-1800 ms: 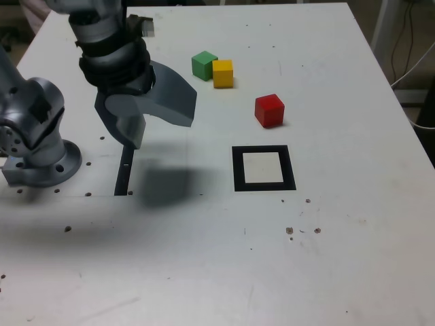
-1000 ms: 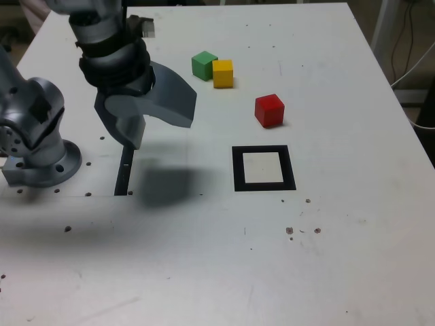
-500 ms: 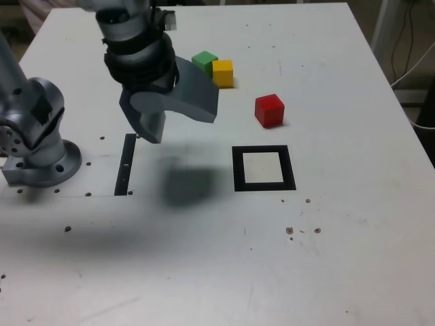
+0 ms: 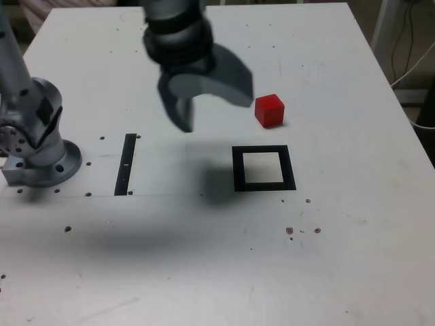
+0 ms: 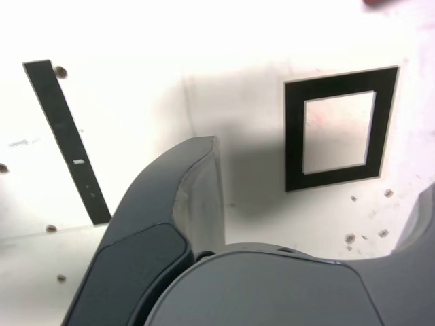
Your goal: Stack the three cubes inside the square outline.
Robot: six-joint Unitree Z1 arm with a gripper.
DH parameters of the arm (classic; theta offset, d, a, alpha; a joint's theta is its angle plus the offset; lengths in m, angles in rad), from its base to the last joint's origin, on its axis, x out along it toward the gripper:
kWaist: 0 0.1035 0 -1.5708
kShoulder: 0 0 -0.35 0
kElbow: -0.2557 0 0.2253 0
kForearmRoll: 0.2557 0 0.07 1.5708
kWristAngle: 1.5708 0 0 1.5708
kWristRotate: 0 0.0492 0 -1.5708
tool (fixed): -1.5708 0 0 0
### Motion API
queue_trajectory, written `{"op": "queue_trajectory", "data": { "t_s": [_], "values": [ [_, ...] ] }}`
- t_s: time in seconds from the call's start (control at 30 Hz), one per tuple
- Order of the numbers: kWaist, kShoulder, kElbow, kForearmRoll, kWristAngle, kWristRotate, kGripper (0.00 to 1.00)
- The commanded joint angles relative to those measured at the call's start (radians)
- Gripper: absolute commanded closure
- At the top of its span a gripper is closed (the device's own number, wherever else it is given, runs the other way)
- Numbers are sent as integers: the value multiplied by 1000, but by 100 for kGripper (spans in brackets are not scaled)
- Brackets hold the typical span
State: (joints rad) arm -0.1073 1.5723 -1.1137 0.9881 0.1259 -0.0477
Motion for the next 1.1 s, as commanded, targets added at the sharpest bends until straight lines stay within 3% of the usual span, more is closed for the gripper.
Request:
{"op": "queue_trajectory", "data": {
  "t_s": [0.0,0.2,0.37,0.63,0.9,1.07],
  "values": [
    [27,47,-62,21,-26,25,1],
    [106,147,-170,47,-110,47,1],
    [177,229,-215,49,-137,32,1],
    [276,326,-268,54,-106,28,1],
    [302,376,-293,52,-86,26,4],
    [310,411,-295,40,-24,26,5]
  ]
}}
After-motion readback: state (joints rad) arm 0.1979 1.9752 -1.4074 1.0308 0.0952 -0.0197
